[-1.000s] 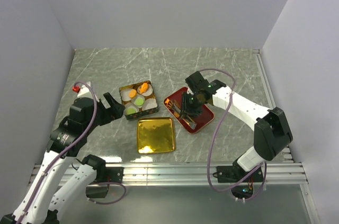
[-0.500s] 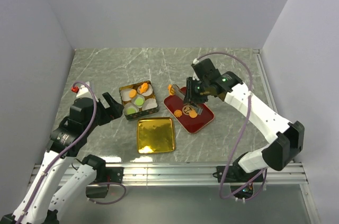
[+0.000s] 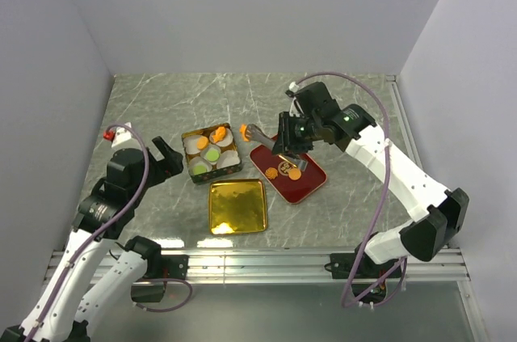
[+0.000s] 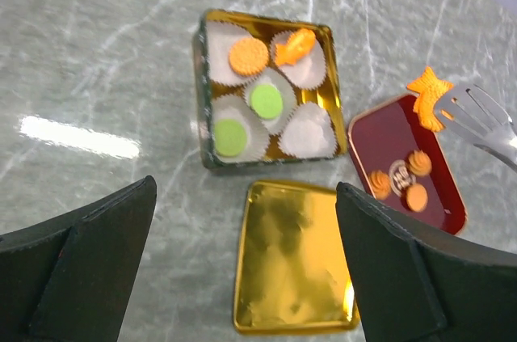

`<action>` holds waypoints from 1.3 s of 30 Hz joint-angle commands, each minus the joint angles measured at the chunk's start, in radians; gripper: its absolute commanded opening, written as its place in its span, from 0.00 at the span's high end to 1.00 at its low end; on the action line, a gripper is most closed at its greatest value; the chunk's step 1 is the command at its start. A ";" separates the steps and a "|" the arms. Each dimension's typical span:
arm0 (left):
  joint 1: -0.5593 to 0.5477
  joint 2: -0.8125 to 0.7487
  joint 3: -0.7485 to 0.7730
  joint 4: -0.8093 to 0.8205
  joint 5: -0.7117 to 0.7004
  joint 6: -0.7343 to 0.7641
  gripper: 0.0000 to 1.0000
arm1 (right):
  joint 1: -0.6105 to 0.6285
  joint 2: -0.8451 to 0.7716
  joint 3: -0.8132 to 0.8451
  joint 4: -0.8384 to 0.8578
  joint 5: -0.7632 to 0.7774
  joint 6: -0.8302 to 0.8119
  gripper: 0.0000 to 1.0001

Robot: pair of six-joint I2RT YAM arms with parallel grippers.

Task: Pack the cookies

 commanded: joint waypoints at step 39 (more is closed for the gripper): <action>0.000 -0.071 -0.076 0.100 -0.157 0.045 0.01 | 0.124 0.378 0.209 -0.035 0.060 -0.090 0.81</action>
